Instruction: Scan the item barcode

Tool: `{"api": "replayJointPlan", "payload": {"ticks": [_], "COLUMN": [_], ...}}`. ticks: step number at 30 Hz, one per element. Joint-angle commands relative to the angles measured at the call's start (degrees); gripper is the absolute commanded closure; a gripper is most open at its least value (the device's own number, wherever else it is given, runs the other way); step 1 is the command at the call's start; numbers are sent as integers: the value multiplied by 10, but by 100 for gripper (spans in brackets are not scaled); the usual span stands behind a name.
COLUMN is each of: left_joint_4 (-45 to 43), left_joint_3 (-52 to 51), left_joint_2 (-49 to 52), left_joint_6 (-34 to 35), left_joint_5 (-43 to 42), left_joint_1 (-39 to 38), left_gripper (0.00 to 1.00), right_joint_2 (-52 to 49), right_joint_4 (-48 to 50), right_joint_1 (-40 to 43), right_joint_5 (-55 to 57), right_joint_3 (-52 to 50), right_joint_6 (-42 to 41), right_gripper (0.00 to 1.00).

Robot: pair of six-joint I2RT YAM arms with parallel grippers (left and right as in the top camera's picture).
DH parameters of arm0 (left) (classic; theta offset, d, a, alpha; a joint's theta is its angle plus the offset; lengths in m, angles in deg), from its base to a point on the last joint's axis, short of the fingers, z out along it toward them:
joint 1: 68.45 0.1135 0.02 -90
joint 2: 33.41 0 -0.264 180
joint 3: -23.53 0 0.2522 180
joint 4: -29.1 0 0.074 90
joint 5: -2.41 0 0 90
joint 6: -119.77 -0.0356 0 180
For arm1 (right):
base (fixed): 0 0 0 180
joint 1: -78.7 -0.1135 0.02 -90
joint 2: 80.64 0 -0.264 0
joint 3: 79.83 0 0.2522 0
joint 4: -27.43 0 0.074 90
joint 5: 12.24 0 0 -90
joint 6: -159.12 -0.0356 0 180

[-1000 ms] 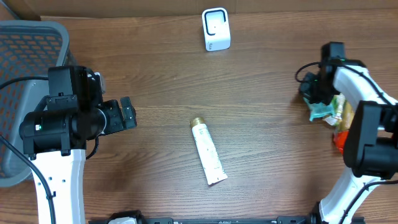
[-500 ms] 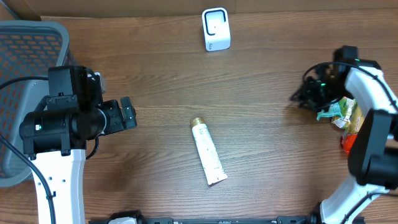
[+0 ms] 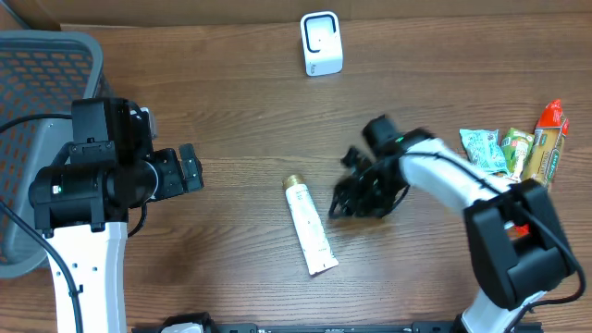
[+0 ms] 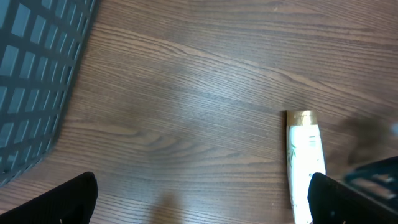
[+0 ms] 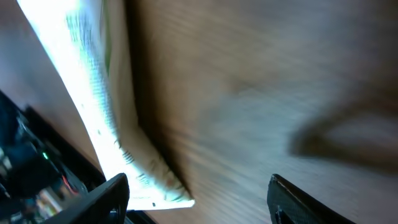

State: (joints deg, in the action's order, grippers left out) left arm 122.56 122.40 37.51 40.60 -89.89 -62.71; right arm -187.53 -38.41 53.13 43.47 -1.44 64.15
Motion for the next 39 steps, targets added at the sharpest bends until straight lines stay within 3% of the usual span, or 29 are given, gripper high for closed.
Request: {"api": "replayJointPlan", "payload": {"ticks": [1, 11, 15, 16, 17, 20, 27, 33, 38, 39], "left_joint_4": [-2, -2, -2, -2, -2, -2, -2, -2, -2, -2], "left_joint_3": [5, 5, 5, 5, 5, 5, 5, 5, 5, 5], "left_joint_2": [0, 0, 0, 0, 0, 0, 0, 0, 0, 0], "left_joint_6": [10, 10, 10, 10, 10, 10, 10, 10, 10, 10], "left_joint_5": [-2, -2, -2, -2, -2, -2, -2, -2, -2, -2], "left_joint_1": [2, 2, 2, 2, 2, 2, 2, 2, 2, 2], "left_gripper": [0, 0, 0, 0, 0, 0, 0, 0, 0, 1], "right_joint_2": [2, 2, 2, 2, 2, 2, 10, 30, 23, 22], "right_joint_4": [19, 62, 65, 65, 65, 66, -5, -103, -84, -79], "right_joint_1": [-35, -132, -140, -140, -140, -140, -140, -154, -180, -185], "right_joint_5": [-8, 67, 84, 84, 85, 90, 195, 431, 459, 459], "right_joint_3": [-9, -21, -24, -24, -24, -24, 33, 87, 68, 66], "right_joint_6": [-13, -65, -88, -88, -88, -87, -98, -163, -158, -153], "right_gripper": [28, 24, 46, 55, 71, 96, 96, 96, 96, 89]}}
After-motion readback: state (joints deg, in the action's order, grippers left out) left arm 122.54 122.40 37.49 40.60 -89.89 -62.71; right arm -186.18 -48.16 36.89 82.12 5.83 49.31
